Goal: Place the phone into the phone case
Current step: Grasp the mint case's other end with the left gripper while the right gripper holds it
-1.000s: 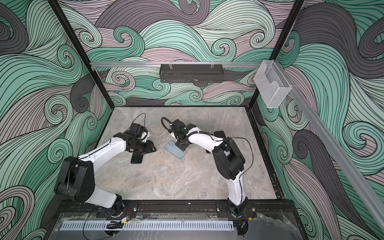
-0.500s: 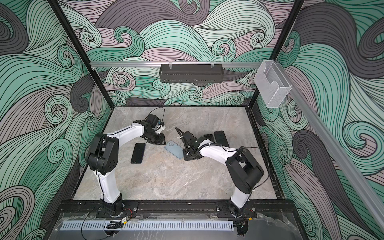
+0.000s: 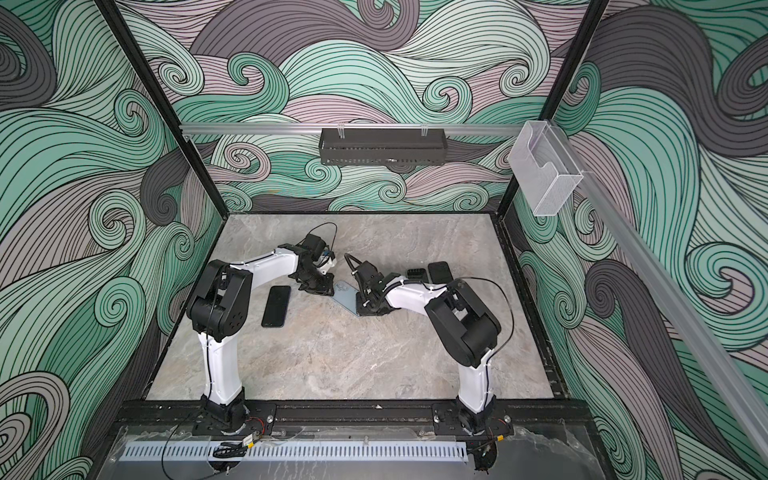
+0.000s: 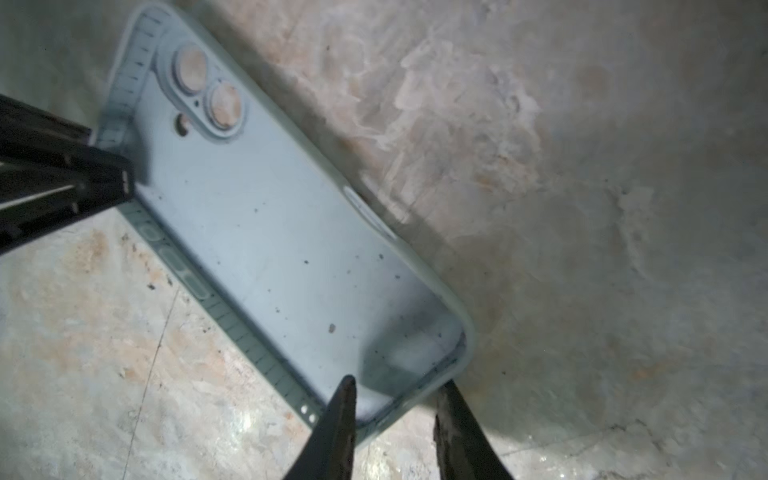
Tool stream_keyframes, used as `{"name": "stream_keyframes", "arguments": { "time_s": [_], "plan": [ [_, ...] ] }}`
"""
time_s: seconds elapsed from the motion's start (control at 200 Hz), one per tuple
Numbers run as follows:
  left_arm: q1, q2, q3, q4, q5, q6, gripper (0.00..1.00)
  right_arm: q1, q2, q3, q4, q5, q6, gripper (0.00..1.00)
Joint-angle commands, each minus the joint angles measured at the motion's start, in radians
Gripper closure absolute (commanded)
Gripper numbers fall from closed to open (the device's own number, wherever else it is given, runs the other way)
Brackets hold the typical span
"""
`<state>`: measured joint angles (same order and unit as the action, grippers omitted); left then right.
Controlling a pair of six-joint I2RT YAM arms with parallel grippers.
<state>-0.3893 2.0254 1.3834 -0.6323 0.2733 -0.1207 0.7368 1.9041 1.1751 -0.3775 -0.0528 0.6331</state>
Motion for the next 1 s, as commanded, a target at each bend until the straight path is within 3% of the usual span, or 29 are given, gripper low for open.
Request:
{"name": "stream_keyframes", "arguments": {
  "time_s": [0.0,0.38,0.651,0.866,0.996],
  "plan": [
    [-0.011,0.009,-0.008,0.007,0.007,-0.041,0.78,0.003,0.043,0.019,0.014,0.001,0.026,0.7],
    [-0.035,-0.205,-0.282,0.129,0.066,-0.216,0.81,-0.036,0.114,0.196,-0.176,0.111,-0.198,0.75],
    [-0.039,-0.214,-0.281,0.135,0.045,-0.251,0.81,-0.065,0.156,0.292,-0.245,0.097,-0.271,0.75],
    [-0.03,-0.229,-0.263,0.101,-0.031,-0.287,0.67,-0.073,0.086,0.249,-0.258,0.102,-0.285,0.67],
    [-0.025,-0.262,-0.245,0.036,-0.124,-0.304,0.5,-0.079,0.039,0.248,-0.298,0.106,-0.31,0.57]
  ]
}}
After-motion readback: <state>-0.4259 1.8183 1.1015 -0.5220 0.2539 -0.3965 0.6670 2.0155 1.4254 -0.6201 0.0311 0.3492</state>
